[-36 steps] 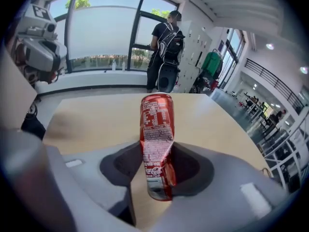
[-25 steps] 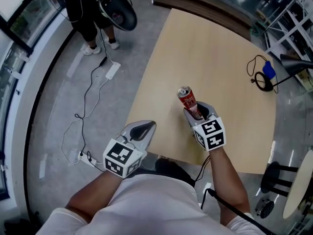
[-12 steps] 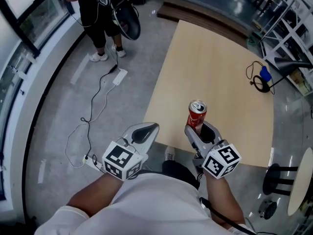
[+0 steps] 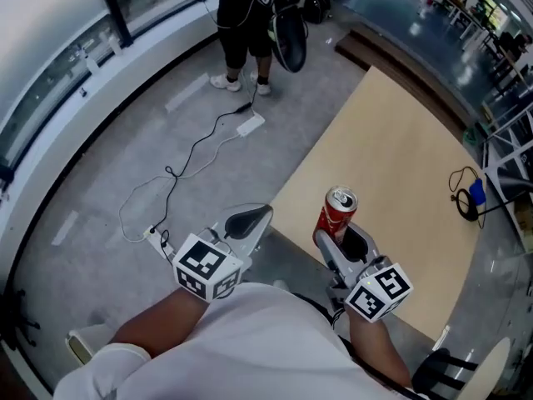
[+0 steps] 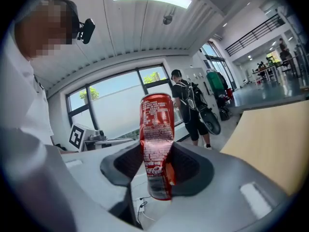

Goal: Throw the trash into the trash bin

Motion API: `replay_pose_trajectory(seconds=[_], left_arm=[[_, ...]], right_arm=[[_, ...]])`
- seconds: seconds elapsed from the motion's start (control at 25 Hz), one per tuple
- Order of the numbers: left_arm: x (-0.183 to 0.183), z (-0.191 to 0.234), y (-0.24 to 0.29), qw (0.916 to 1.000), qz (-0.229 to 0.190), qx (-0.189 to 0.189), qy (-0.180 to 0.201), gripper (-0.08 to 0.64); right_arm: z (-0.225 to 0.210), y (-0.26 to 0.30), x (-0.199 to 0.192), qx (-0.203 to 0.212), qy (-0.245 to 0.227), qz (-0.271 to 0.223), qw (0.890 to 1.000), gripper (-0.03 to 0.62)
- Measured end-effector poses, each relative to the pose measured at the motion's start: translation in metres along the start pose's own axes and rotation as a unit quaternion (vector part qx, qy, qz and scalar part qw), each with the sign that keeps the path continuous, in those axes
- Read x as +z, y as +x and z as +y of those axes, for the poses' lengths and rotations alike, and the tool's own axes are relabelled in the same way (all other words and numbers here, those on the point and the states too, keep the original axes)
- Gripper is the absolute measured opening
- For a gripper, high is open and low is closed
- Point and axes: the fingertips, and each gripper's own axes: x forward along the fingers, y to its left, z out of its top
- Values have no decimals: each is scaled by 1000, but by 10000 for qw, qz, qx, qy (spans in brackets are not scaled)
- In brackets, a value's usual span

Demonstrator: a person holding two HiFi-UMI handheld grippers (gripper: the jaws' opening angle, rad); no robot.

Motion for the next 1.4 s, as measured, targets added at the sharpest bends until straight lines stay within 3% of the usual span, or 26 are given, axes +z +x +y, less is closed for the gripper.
replay_pose_trajectory(seconds=[0.28, 0.48, 0.76, 0.96, 1.24, 1.4], left_arm=[[-7, -15, -12, 9946, -295, 968, -227, 8], [-16, -42, -18, 9877, -398, 1505, -166, 8], [-34, -59, -36, 9744, -463, 2165, -386, 8], [-28, -34, -90, 9504, -725, 2957, -638, 8], [-14, -3, -189, 9116, -977, 3966, -451, 8], [-18, 1, -216, 9000, -1017, 4230, -282, 8]], right_arm=[[5, -2, 8, 1015, -328, 208, 9941, 175], [17, -11, 3, 1782, -596, 417, 9813, 175], [27, -22, -16, 2394, -638, 741, 9660, 175], [32, -20, -19, 2741, -727, 849, 9552, 175], [64, -3, -37, 3197, -819, 1145, 9370, 175], [90, 11, -48, 3476, -873, 1307, 9244, 175]])
